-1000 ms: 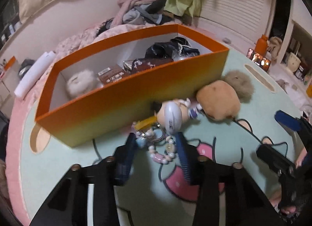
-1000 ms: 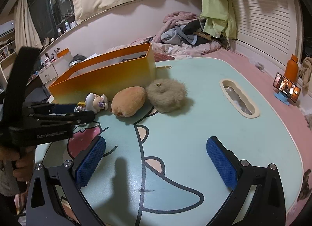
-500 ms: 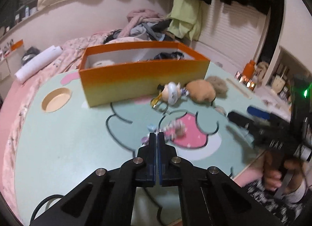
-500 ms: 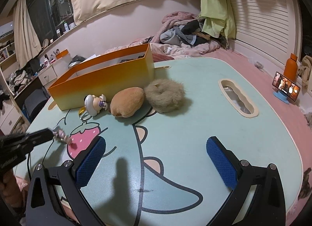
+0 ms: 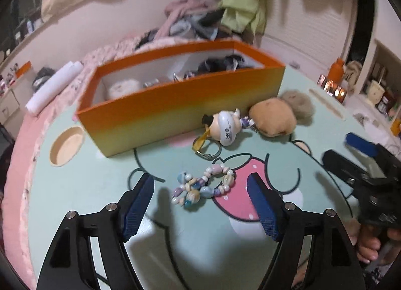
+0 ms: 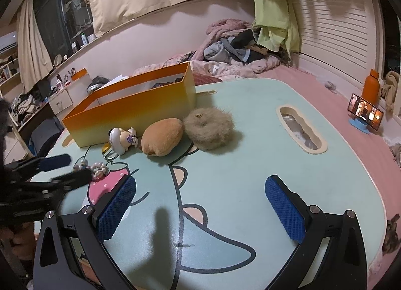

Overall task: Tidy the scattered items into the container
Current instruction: 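Grasp the bead bracelet with the left gripper while the right grasps the grey pompom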

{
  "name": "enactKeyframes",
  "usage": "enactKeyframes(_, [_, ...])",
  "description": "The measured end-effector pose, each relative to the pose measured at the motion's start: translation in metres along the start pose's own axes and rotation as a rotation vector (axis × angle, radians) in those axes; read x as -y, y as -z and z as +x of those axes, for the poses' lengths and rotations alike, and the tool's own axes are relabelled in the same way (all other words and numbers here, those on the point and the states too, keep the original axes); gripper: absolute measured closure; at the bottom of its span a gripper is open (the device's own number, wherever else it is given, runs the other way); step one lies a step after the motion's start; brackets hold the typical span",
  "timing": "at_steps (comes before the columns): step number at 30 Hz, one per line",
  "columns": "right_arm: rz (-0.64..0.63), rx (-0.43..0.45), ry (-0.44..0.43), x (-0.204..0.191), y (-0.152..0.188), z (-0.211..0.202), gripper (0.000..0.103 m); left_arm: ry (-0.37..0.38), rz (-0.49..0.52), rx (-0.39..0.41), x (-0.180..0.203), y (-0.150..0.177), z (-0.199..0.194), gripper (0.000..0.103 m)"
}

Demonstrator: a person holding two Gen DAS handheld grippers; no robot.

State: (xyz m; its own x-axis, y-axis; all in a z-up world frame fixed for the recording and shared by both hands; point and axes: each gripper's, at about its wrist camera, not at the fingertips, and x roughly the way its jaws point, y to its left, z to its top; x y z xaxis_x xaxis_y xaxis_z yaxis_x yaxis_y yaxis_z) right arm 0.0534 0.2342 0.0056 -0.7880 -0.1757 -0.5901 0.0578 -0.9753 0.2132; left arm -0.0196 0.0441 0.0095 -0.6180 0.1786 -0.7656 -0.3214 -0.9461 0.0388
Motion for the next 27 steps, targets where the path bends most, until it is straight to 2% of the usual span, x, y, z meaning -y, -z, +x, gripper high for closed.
enactKeyframes(1, [0.0,0.004,0.0,0.0,0.0,-0.001,0.0,-0.001,0.003,-0.016,0.002,0.001,0.005,0.032])
enactKeyframes(3, [0.001,0.013,0.0,0.001,-0.002,-0.003,0.0,0.007,-0.002,0.0,0.003,0.004,0.005,0.041])
enactKeyframes(4, [0.001,0.016,0.0,0.001,-0.003,-0.003,0.0,0.007,-0.002,0.013,0.002,0.007,0.003,0.053])
enactKeyframes(5, [-0.001,0.018,0.0,0.002,-0.005,-0.004,0.0,0.007,-0.005,0.021,0.002,0.009,0.001,0.058])
enactKeyframes(6, [-0.003,0.022,0.001,0.002,-0.009,-0.004,0.0,0.007,-0.009,0.032,0.0,0.012,-0.001,0.068])
enactKeyframes(9, [-0.02,0.03,0.031,0.001,-0.026,-0.002,0.0,0.028,-0.015,0.055,-0.002,0.018,-0.005,0.079])
enactKeyframes(15, [-0.103,-0.049,0.185,-0.008,-0.065,0.025,0.0,0.095,-0.068,0.105,-0.011,0.032,-0.014,0.081])
enactKeyframes(18, [-0.049,-0.087,0.155,0.002,-0.075,0.037,0.002,0.125,-0.081,0.135,-0.013,0.036,-0.022,0.081])
enactKeyframes(21, [0.038,-0.141,0.1,0.013,-0.08,0.052,0.011,0.139,-0.084,0.163,-0.012,0.038,-0.031,0.081])
enactKeyframes(24, [0.08,-0.228,0.081,0.018,-0.077,0.072,0.024,0.142,-0.085,0.172,-0.01,0.038,-0.036,0.081])
enactKeyframes(27, [0.049,-0.253,0.108,0.015,-0.069,0.079,0.046,0.144,-0.093,0.174,-0.012,0.036,-0.036,0.081])
